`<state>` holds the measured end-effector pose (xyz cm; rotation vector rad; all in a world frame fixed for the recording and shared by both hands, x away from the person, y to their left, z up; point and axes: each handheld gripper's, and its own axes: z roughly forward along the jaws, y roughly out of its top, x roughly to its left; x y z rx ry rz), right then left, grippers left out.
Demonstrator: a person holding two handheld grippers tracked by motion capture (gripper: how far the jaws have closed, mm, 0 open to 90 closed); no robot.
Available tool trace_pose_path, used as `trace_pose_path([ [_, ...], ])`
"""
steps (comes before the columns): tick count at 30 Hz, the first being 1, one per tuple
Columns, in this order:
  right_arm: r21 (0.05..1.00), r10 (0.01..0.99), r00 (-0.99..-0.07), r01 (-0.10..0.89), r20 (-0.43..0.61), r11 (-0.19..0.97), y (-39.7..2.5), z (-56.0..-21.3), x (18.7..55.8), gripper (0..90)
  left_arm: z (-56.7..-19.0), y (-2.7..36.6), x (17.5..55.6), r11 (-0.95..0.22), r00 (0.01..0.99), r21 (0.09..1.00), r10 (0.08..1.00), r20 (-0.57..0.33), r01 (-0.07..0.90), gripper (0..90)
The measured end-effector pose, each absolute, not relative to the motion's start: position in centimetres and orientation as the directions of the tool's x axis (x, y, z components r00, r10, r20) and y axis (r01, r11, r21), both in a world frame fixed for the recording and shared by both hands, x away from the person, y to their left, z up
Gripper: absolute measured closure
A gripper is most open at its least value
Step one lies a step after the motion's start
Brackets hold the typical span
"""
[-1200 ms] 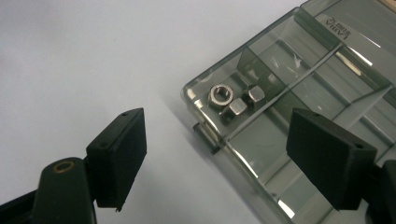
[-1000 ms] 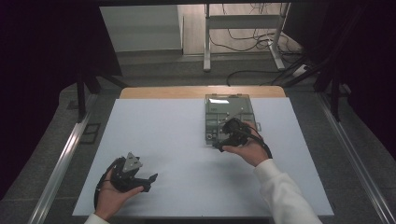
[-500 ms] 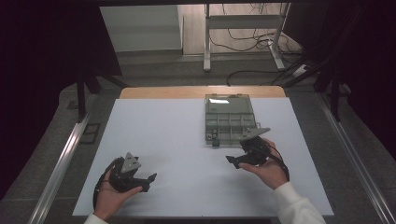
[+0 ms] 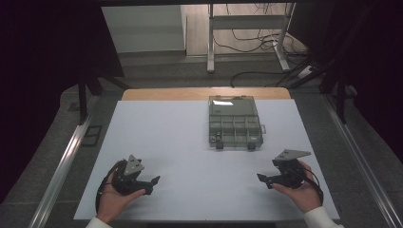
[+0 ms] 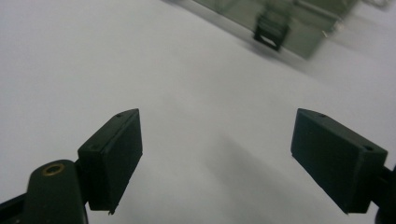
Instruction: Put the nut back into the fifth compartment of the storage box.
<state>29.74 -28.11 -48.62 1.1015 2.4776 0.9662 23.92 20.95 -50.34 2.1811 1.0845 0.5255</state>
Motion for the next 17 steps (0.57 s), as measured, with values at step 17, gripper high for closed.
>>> trace_pose_path([
  [17,0.706,0.759,-0.65,0.555,0.039,0.44,-29.7,-49.3,29.0,15.1,-50.5,21.0,24.2,-0.444,0.577,0.7,0.815,0.057,0.559,10.6],
])
